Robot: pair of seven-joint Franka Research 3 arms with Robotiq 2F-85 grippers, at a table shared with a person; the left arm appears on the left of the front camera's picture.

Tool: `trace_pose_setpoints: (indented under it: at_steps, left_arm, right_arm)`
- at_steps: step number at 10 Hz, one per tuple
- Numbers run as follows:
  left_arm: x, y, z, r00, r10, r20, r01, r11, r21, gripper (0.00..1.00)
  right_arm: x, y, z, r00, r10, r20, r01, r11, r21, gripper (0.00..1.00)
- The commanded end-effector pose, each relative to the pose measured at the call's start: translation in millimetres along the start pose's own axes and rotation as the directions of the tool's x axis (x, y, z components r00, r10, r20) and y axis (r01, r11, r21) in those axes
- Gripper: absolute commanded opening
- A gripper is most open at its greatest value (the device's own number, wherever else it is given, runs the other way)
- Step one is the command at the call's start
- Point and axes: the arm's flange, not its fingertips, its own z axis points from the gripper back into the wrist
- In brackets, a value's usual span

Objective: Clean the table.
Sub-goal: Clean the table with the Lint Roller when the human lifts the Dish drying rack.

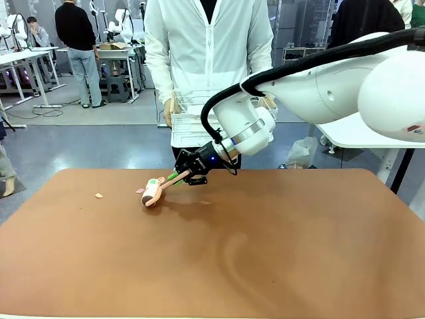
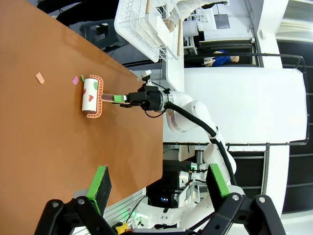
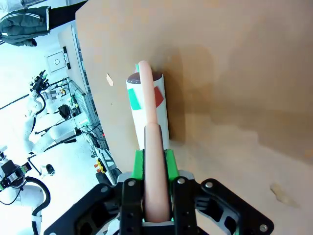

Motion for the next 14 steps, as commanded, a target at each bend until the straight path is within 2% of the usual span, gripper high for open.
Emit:
trace_pose_setpoints:
  at_steps: [1,4,7,9,11,13,14]
  left_arm:
    - [-0.5,-1.2,2.9,1.000,-0.007,0.001,0.007,1.000,-0.025,1.00]
    - [-0.5,-1.2,2.9,1.000,-0.007,0.001,0.007,1.000,-0.025,1.00]
    - [-0.5,-1.2,2.9,1.000,-0.007,0.001,0.007,1.000,-0.025,1.00]
    - [-0.5,-1.2,2.9,1.000,-0.007,0.001,0.007,1.000,-0.025,1.00]
    - [-0.5,-1.2,2.9,1.000,-0.007,0.001,0.007,1.000,-0.025,1.00]
    - [-0.5,-1.2,2.9,1.000,-0.007,0.001,0.007,1.000,-0.025,1.00]
    - [-0.5,-1.2,2.9,1.000,-0.007,0.001,0.007,1.000,-0.025,1.00]
  right_arm:
    - [9.1,-3.8,-39.4,0.999,-0.036,0.016,0.038,0.995,-0.090,0.21]
    - [11.4,24.8,-74.9,0.999,0.032,-0.021,-0.035,0.993,-0.117,0.21]
    - [13.9,67.7,-72.0,0.996,0.093,0.002,-0.093,0.992,-0.080,0.21]
    - [12.3,89.8,-51.4,0.994,0.111,0.002,-0.111,0.992,-0.067,0.21]
    - [0.5,120.8,-11.8,0.990,0.142,0.023,-0.140,0.988,-0.063,0.21]
    - [-7.1,144.9,14.1,0.989,0.146,0.008,-0.142,0.973,-0.180,0.21]
    - [-12.5,150.5,22.2,0.989,0.150,0.009,-0.145,0.968,-0.203,0.21]
